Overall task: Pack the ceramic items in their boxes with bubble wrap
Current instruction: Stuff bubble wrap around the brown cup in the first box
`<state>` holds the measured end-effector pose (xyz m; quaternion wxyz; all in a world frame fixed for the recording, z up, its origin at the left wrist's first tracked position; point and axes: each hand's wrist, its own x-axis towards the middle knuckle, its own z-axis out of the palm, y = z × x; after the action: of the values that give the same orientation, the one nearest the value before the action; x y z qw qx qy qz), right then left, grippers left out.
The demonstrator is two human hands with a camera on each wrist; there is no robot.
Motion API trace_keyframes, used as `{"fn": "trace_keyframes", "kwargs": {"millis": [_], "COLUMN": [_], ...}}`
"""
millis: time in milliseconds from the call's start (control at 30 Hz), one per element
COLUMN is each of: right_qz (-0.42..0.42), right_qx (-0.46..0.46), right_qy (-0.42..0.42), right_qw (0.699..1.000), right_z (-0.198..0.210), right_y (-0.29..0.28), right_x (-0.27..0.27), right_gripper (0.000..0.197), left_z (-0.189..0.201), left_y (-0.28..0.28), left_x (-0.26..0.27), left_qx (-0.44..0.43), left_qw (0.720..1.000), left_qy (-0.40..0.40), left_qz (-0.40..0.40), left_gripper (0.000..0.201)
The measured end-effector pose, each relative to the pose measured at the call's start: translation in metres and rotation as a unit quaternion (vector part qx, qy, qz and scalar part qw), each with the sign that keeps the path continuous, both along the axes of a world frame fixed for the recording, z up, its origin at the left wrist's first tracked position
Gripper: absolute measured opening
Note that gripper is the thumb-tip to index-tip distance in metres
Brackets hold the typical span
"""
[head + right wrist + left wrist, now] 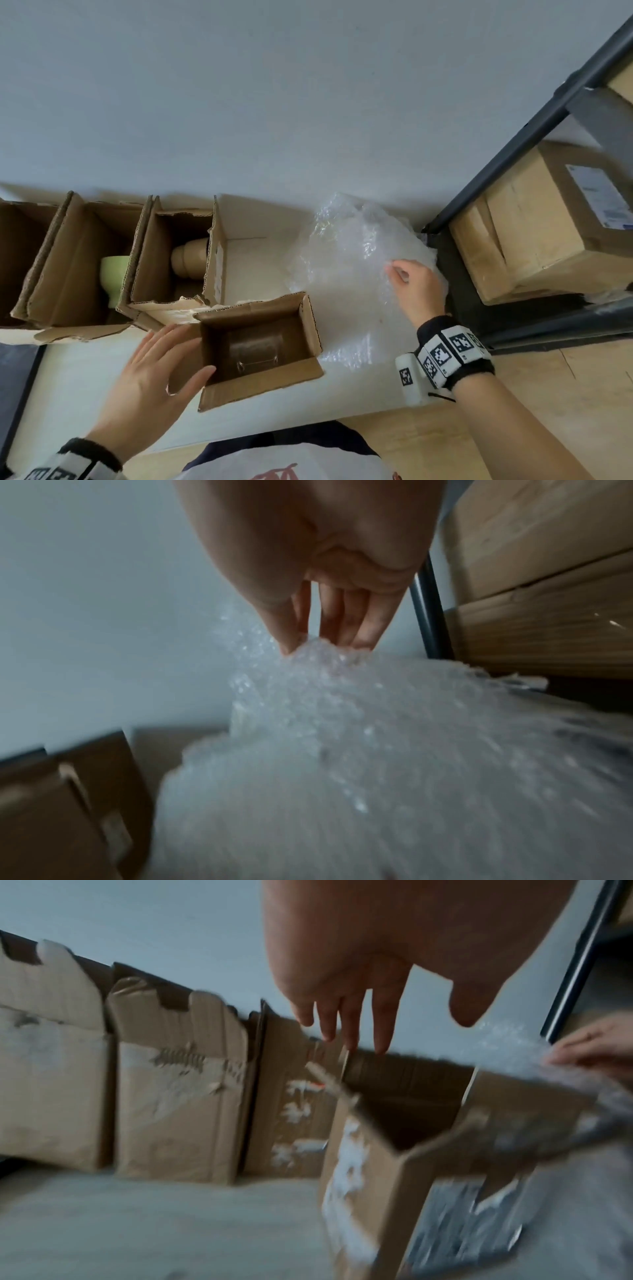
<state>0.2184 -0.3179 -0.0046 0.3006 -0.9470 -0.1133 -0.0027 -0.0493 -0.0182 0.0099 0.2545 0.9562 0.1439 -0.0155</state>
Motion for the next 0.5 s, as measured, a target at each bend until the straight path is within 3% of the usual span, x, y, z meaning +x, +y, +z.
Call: {"fn": "trace_keyframes", "kwargs": {"millis": [67,100,200,267,367,433,500], "right_qz": [-0.023,-0.026,-0.007,0.028,0.053,0.063,0.077], "right_qx": [0.085,0.128,0.242,0.295,0.358,0.380,0.399], "right_qy": [-0.019,-0.021,0.000,0.021,0.068,0.101,0.141], "right_qw": [0.996,0.991,0.970,0.955,0.930,0.917,0.903], "right_z": [0.020,0.031,0.064,0.082,0.097,0.100,0.102], "right_y": [0.004,0.009,0.030,0.048,0.072,0.085,0.095], "right_x": [0.000,-0.001,-0.012,-0.022,-0.033,-0.039,-0.042], "right_gripper": [0.021,0.019,0.007,0.009,0.009,0.005,0.006], "left_z": [0.026,0.039,0.071,0.086,0.103,0.111,0.115], "left_y": [-0.008,-0.014,-0.031,-0.044,-0.057,-0.058,-0.056], "left_x": [0.018,0.029,0.068,0.094,0.132,0.148,0.156], "left_qx": [-0.035,-0.056,-0.105,-0.151,-0.206,-0.196,-0.168], "left_qw": [0.998,0.996,0.991,0.985,0.978,0.981,0.985], "left_qy": [-0.055,-0.065,-0.069,-0.052,-0.005,0.006,-0.034], "left_qz": [0.010,0.002,-0.044,-0.060,-0.032,0.003,0.019], "left_gripper": [0.044,0.044,0.063,0.076,0.094,0.080,0.035]}}
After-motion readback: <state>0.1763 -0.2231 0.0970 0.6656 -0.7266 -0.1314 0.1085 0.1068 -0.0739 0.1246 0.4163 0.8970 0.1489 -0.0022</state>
